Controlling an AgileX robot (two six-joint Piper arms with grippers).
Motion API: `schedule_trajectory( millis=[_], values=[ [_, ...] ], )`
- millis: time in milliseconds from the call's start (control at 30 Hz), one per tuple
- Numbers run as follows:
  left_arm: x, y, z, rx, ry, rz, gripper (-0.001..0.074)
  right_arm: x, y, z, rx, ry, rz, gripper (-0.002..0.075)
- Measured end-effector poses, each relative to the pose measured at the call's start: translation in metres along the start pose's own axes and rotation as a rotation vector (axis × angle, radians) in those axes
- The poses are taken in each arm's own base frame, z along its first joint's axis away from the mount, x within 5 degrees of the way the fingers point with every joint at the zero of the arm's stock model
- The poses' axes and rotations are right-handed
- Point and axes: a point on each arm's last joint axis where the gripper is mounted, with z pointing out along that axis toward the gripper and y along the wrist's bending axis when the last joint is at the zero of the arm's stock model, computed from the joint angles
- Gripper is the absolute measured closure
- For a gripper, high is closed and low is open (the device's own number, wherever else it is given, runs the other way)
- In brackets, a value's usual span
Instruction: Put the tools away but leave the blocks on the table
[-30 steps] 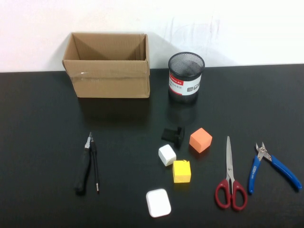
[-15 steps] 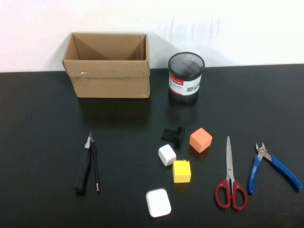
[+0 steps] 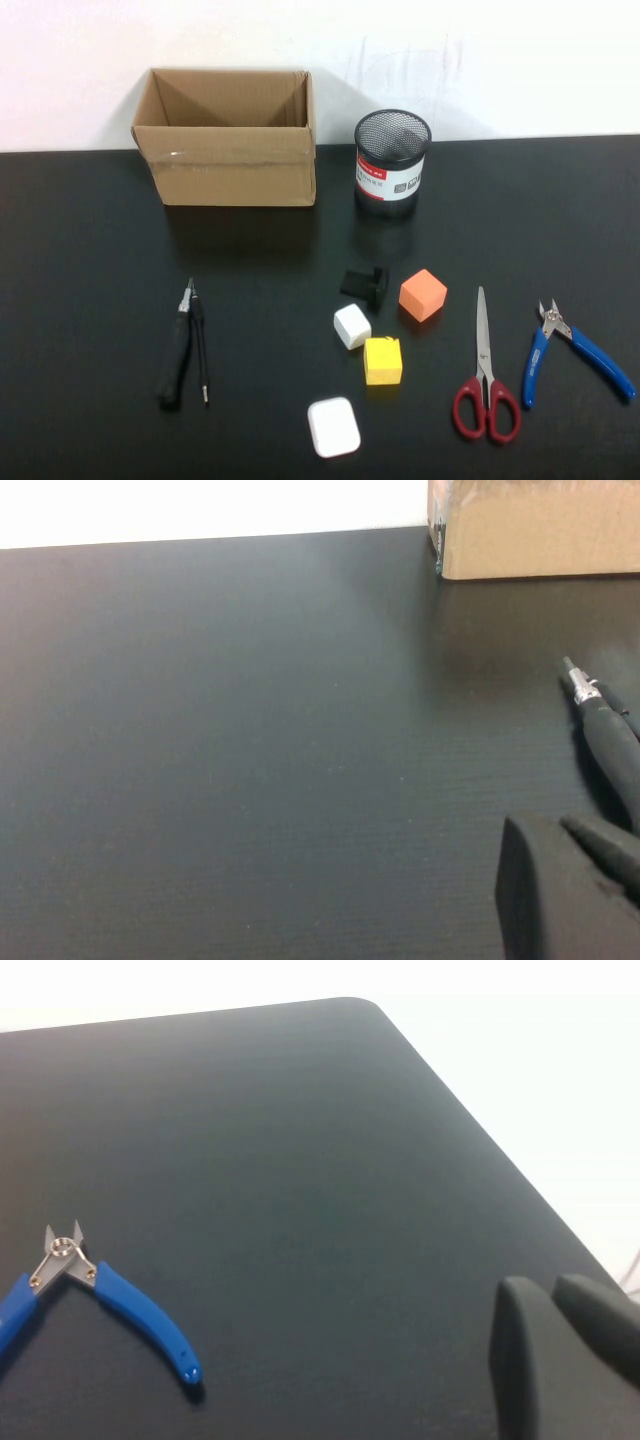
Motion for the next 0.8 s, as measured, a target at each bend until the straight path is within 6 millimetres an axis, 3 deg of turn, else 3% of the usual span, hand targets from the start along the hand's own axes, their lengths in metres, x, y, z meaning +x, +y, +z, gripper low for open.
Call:
schedule_trajectory(
  millis=[133,433,700,800],
  values=[
    [0.000,0.000,0.000,0.000,0.000,0.000,0.0739,-0.011,0.006,-0.001,-0.065,-0.117,0.000,0.0734],
    [0.000,0.000,0.000,0.000,0.000,0.000,0.0739,-0.049,0.027,-0.019,-0.318,-0.572,0.012,0.0734],
    [0.000,0.000,0.000,0.000,0.000,0.000,0.0739,-0.053,0.028,-0.023,-0.349,-0.631,0.045,0.0734],
    [0.000,0.000,0.000,0.000,0.000,0.000,0.0739,-0.062,0.029,-0.031,-0.407,-0.753,0.101,0.0734]
  ],
)
